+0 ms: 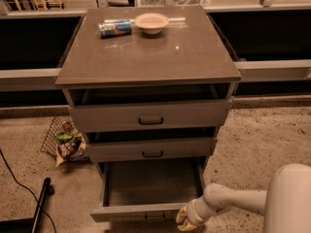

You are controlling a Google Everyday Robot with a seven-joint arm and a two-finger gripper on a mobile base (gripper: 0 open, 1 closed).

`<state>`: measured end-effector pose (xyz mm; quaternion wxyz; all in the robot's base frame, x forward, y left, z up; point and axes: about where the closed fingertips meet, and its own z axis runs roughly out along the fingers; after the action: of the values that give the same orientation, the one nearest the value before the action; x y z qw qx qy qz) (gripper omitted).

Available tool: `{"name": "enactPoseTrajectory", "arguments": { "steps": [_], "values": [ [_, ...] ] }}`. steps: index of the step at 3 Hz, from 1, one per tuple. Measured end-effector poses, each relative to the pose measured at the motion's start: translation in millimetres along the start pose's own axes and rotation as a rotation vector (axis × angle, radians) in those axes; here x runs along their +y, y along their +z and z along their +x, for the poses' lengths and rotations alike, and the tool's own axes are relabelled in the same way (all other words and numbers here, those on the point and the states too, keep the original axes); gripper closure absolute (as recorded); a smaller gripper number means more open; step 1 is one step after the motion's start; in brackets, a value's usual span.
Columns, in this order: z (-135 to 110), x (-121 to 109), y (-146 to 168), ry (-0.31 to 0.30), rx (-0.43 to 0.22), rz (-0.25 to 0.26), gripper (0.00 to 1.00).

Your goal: Close bottom drawer

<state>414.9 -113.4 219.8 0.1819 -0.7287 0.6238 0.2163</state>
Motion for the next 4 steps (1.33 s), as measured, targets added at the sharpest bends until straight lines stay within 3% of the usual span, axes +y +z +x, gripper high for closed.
{"name": "enactPoseTrajectory", "arguments": {
  "steps": [1, 2, 3, 4],
  "values": [
    [34, 7, 17, 0.026, -0.012, 0.002, 0.87],
    [65, -5, 29, 0.064, 0.003, 0.019, 0.84],
    [85, -21, 33, 0.099, 0.028, 0.052, 0.60],
    [86, -22, 33, 0.099, 0.029, 0.054, 0.38]
  ]
}}
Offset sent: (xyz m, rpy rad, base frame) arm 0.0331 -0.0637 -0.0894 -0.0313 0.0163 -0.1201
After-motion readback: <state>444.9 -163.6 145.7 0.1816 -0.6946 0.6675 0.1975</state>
